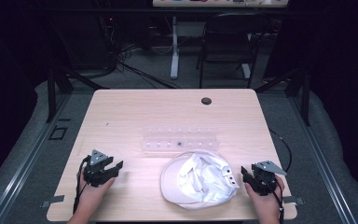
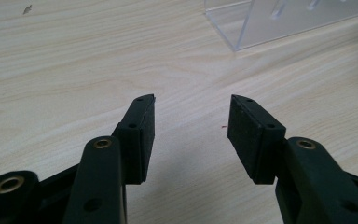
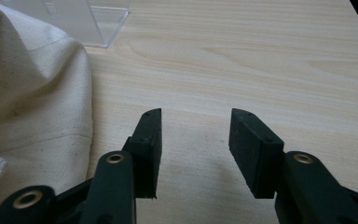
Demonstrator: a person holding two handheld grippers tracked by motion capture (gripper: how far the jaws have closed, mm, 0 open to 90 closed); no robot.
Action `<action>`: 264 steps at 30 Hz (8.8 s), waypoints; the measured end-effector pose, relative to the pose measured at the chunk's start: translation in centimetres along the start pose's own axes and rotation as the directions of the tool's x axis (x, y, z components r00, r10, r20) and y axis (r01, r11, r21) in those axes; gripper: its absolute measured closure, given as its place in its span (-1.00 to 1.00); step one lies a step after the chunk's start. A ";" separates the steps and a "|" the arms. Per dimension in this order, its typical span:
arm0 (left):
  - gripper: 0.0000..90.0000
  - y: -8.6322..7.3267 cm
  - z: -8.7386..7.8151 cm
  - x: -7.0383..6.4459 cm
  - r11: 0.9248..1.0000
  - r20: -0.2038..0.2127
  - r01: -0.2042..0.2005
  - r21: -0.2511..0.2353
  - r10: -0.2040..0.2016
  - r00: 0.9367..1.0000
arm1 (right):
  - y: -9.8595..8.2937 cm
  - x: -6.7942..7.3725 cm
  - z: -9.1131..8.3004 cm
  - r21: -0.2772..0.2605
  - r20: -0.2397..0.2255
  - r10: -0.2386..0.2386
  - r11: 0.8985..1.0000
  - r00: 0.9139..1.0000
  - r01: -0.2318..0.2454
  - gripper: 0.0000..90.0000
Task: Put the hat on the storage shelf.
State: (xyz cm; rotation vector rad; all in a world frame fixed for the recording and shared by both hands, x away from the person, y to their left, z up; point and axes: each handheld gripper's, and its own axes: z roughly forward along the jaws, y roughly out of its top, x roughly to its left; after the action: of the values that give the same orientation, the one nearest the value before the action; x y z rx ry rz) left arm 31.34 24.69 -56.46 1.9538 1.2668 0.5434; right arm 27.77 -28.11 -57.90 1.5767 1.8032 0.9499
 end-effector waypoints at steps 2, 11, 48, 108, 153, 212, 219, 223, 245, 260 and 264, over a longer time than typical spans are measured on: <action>0.15 0.0 -0.1 -0.1 1.000 0.006 -0.006 -0.002 0.006 1.000 | 0.0 0.1 -0.2 -0.005 0.008 0.004 1.000 1.000 -0.004 0.16; 0.16 0.1 -0.1 -0.4 1.000 0.022 0.007 -0.022 -0.006 1.000 | -0.1 -0.3 -1.0 -0.002 0.001 0.029 1.000 1.000 -0.029 0.19; 0.14 0.1 0.2 -1.0 1.000 0.052 -0.028 -0.015 0.028 0.998 | 6.4 2.0 -2.7 0.251 -0.154 -0.104 0.958 0.983 0.140 0.07; 0.13 0.1 0.4 -1.1 0.999 0.056 -0.041 -0.006 0.042 0.998 | 7.0 4.0 1.3 0.627 -0.347 0.261 0.779 0.901 0.016 0.14; 0.13 0.1 0.3 -1.1 0.999 0.056 -0.037 -0.012 0.038 0.998 | 11.7 5.6 -1.0 0.669 -0.336 0.273 0.743 0.901 0.025 0.81; 0.13 0.1 0.2 -1.2 0.999 0.063 -0.048 -0.007 0.048 0.997 | 22.3 10.8 -4.4 0.757 -0.107 0.043 0.652 0.993 0.053 0.82; 0.13 0.1 0.2 -1.2 0.999 0.063 -0.046 -0.006 0.047 0.997 | 23.7 10.5 -5.1 0.763 -0.093 0.082 0.646 0.992 0.019 0.82; 0.13 0.1 0.3 -1.2 0.999 0.064 -0.047 -0.006 0.048 0.997 | 24.4 10.3 -5.3 0.762 -0.083 0.092 0.648 0.992 0.003 0.82; 0.13 0.1 0.3 -1.2 0.999 0.065 -0.049 0.000 0.049 0.997 | 27.8 7.2 -6.7 0.768 -0.028 0.185 0.633 0.982 -0.097 0.82; 0.13 0.1 0.3 -1.2 0.999 0.065 -0.048 -0.003 0.048 0.997 | 30.0 4.3 -7.6 0.753 -0.165 0.447 0.633 0.879 -0.181 0.82; 0.13 0.1 0.4 -1.2 0.999 0.066 -0.051 -0.002 0.051 0.997 | 30.3 4.3 -7.7 0.745 -0.210 0.465 0.646 0.860 -0.167 0.82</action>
State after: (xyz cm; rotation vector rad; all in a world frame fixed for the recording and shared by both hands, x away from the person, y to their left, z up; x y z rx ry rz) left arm 31.10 23.45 -56.60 1.9922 1.1791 0.4998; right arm 39.00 -23.18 -28.77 2.3976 2.4069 0.7856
